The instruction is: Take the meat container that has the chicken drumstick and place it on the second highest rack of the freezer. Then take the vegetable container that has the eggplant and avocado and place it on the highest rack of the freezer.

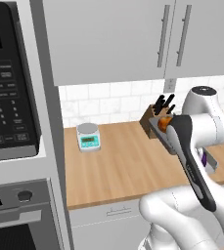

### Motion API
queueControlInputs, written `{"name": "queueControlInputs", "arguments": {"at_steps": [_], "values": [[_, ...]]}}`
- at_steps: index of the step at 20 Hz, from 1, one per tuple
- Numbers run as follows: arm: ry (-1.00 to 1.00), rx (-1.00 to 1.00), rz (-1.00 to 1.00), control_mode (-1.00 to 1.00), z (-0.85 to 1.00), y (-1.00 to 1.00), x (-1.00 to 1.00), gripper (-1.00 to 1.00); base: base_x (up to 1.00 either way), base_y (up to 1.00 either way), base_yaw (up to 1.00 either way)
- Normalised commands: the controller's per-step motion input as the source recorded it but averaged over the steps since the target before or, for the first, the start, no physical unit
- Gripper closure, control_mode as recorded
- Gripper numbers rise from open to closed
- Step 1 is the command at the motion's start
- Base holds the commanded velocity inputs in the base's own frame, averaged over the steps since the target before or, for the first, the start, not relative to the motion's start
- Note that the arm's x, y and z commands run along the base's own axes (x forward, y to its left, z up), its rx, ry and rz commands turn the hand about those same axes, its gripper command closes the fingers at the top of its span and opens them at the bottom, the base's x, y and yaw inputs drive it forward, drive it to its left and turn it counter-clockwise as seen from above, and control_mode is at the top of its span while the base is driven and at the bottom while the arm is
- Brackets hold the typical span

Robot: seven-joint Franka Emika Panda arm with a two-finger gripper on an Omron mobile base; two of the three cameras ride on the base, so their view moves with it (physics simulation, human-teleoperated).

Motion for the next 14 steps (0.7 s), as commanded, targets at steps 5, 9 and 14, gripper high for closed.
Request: {"name": "queueControlInputs", "arguments": {"at_steps": [5, 9, 14], "values": [[0.0, 0.0, 0.0, 1.0, 0.0, 0.0, 0.0, 1.0, -0.71, 0.0, 0.0], [0.0, 0.0, 0.0, 1.0, 0.0, 0.0, 0.0, 1.0, -0.95, -0.01, 0.17], [0.0, 0.0, 0.0, 1.0, 0.0, 0.0, 0.0, 1.0, -0.4, -0.12, 0.83]]}}
